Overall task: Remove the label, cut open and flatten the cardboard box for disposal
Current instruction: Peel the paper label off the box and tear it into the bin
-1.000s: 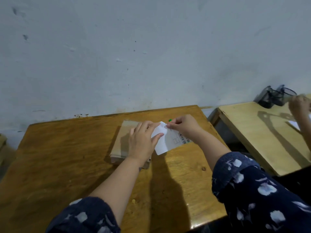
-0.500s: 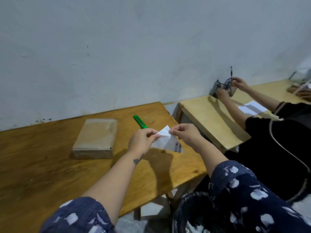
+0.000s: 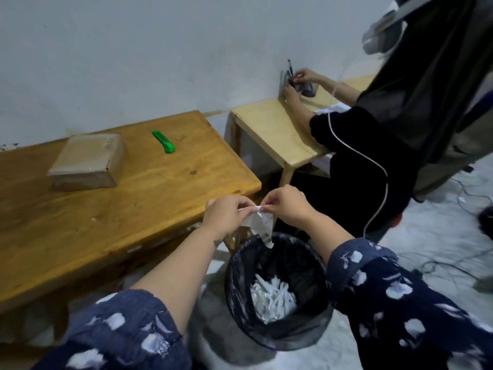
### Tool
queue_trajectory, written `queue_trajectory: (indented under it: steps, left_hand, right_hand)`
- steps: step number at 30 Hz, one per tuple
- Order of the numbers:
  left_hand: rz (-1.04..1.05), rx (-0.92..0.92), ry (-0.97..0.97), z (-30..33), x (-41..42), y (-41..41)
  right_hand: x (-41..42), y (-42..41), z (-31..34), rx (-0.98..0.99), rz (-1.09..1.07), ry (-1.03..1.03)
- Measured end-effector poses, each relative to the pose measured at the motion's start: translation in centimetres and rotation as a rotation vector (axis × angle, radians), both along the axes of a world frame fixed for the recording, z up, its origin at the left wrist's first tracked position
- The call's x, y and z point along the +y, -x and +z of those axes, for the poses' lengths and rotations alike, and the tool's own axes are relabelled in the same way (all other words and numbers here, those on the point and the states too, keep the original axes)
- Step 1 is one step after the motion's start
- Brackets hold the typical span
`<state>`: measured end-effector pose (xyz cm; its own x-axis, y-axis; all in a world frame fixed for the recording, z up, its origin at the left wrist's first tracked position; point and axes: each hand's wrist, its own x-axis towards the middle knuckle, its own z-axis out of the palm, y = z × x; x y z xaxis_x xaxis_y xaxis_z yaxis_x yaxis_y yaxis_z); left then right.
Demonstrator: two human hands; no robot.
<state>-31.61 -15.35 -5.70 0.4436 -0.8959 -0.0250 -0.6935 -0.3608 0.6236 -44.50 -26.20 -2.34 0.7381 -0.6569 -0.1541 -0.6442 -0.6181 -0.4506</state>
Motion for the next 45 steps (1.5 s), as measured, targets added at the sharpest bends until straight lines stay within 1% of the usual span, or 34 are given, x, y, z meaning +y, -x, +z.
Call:
queue_trajectory:
  steps: [4,6,9,13,16,17,19,20,22,25,26,27,30,31,32,36,37,41,43,45]
  left_hand:
    - [0.018,0.053,0.008,-0.8,-0.6,3.9]
    - [0.050,0.112,-0.022,-1.4,-1.1,5.2]
    - [0.076,0.285,-0.037,-2.3,-1.8,6.6]
    - [0.134,0.527,-0.066,-3.9,-2.3,8.8]
    - [0.364,0.746,-0.063,-6.0,-2.1,8.9]
    - [0.385,0.763,-0.059,-6.4,-2.1,8.7]
    - [0.343,0.707,-0.048,-6.8,-2.5,8.7]
    - [0.354,0.681,-0.026,-6.9,-2.7,8.7]
    - [0.470,0.623,0.024,-7.0,-3.3,8.6]
    - [0.737,0.561,0.028,-7.7,-3.2,7.5]
    - [0.752,0.546,0.024,-8.1,-3.1,7.3]
    - [0.694,0.537,0.026,-8.3,-3.2,7.4]
    - [0.299,0.595,0.015,-7.8,-4.5,10.3]
    - [0.226,0.623,0.021,-7.6,-5.1,11.2]
    - [0.197,0.666,0.021,-7.0,-5.6,12.0]
    - [0.194,0.920,-0.037,-5.7,-6.3,12.6]
    - [0.190,0.958,-0.059,-5.6,-6.3,12.4]
    - [0.256,1.003,-0.156,-5.1,-6.4,12.2]
    - [0.274,1.075,-0.138,-4.7,-6.3,12.2]
    - [0.227,1.077,-0.134,-4.3,-6.4,11.9]
  right_hand:
    - [0.4,3.4,-1.2,-0.042,-0.020,-0.044]
    - [0.7,4.7,-1.8,-0.079,-0.039,-0.034]
    - [1.3,6.1,-2.6,-0.120,-0.045,0.062]
    - [1.8,8.0,-3.5,-0.091,-0.014,0.146]
    - [1.9,9.6,-4.3,-0.119,-0.010,0.179]
    - [1.9,10.1,-4.6,-0.132,-0.005,0.175]
    - [1.7,10.8,-5.2,-0.151,-0.057,0.112]
    - [1.5,11.1,-5.5,-0.162,-0.105,0.069]
    - [0.8,11.9,-5.9,-0.183,-0.193,0.007]
    - [-0.3,14.0,-5.8,-0.217,-0.333,-0.102]
    - [-0.6,14.6,-5.7,-0.240,-0.380,-0.169]
    - [-0.8,15.0,-5.6,-0.274,-0.418,-0.236]
    - [-0.9,14.6,-6.0,-0.351,-0.483,-0.335]
    - [-0.9,14.4,-6.3,-0.352,-0.506,-0.333]
    - [-0.9,14.2,-6.6,-0.343,-0.531,-0.316]
    - [-0.9,14.1,-7.4,-0.266,-0.642,-0.205]
    - [-0.9,14.0,-7.4,-0.235,-0.652,-0.193]
    - [-0.8,12.9,-7.1,-0.207,-0.648,-0.118]
    - [-0.9,12.4,-6.9,-0.195,-0.659,-0.062]
    - [-1.1,12.2,-6.9,-0.166,-0.636,-0.007]
